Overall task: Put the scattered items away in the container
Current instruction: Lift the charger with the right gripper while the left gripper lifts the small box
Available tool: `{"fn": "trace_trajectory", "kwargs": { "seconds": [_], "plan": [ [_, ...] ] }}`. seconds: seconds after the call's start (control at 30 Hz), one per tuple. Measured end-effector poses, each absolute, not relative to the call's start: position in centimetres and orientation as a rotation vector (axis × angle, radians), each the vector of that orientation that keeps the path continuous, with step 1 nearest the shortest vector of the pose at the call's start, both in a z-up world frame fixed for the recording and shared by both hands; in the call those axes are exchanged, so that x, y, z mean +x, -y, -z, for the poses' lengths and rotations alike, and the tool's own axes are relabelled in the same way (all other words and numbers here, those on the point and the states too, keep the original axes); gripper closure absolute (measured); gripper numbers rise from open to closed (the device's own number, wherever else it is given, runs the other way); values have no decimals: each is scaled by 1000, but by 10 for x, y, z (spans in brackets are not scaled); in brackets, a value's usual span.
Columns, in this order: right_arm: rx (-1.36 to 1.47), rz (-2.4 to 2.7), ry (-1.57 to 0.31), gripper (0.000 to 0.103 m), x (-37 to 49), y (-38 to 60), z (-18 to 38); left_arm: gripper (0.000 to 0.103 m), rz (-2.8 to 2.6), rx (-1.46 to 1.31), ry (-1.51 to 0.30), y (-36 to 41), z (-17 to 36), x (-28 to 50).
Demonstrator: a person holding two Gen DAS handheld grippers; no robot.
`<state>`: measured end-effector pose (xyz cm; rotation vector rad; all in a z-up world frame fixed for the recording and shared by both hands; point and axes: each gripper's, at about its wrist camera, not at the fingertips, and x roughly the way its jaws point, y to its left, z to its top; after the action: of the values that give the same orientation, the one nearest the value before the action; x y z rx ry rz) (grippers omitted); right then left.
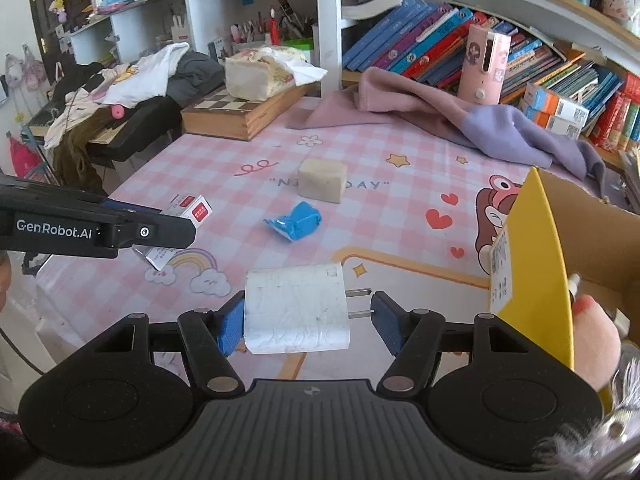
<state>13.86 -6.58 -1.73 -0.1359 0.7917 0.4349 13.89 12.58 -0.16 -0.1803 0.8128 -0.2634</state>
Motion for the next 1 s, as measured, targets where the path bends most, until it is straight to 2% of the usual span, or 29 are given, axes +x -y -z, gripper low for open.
{"fn": "trace_trajectory", "kwargs": {
  "seconds": [0.63,1.0],
  "plan": [
    [-160,-424,-736,40,1,59,8,75,303,-238,-781,-128,-5,14],
    [-97,-275,-761,40,-46,94,6,75,465,-189,-814,-91,-2,-2]
  ]
}}
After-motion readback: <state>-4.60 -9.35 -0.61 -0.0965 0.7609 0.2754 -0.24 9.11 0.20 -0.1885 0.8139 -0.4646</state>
